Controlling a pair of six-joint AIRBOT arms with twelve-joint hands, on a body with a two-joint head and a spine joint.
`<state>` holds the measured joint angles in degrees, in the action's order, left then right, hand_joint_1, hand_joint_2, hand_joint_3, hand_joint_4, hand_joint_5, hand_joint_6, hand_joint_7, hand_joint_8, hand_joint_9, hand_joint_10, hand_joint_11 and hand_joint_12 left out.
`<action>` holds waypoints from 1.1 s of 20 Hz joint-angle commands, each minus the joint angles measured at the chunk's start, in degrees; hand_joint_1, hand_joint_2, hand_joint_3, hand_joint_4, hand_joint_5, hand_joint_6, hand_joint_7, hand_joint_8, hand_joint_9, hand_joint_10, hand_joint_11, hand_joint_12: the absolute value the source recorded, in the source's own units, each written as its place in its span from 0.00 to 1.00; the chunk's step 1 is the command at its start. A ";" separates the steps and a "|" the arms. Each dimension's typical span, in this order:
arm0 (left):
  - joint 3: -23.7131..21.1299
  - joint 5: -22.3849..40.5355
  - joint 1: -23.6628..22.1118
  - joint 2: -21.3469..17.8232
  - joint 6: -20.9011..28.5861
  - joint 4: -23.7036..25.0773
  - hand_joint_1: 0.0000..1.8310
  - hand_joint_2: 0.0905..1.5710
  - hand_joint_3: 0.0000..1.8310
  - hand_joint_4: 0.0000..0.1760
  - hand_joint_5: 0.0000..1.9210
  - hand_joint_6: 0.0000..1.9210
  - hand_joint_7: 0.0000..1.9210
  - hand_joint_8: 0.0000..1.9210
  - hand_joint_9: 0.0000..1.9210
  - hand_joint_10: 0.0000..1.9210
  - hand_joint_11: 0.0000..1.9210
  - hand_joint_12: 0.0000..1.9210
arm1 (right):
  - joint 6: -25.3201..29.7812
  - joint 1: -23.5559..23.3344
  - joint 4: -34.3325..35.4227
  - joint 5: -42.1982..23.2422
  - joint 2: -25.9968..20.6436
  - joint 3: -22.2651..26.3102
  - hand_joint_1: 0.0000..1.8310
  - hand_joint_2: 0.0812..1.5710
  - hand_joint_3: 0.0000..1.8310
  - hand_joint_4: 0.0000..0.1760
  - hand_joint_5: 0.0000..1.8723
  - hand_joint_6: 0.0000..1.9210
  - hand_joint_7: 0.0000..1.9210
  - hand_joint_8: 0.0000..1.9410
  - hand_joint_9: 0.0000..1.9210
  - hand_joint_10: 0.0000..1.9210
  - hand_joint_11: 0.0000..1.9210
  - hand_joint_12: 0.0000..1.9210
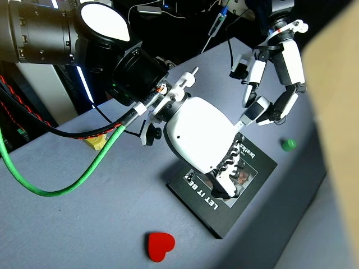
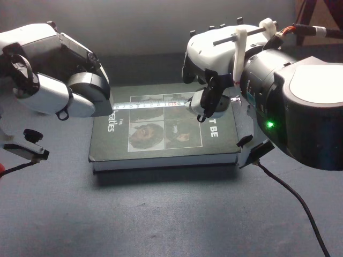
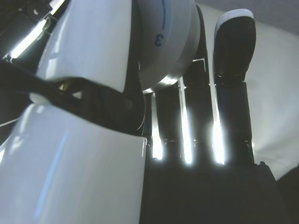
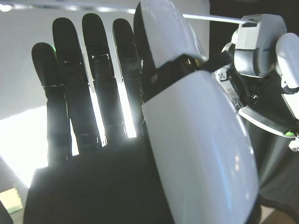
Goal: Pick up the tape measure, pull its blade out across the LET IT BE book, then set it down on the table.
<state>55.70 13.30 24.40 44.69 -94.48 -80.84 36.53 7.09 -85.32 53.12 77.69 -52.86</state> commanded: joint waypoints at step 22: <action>0.29 1.67 -0.49 -0.57 1.24 0.81 0.82 0.65 0.00 0.00 0.51 0.45 0.60 0.21 0.58 0.43 0.49 0.74 | -0.64 0.03 -5.02 0.92 -0.50 0.21 0.73 0.72 0.00 0.00 0.42 0.60 0.52 0.52 0.42 0.69 0.38 0.78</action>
<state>55.70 13.08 24.47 44.69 -94.04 -80.62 36.07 7.75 -85.62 52.80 77.58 -52.82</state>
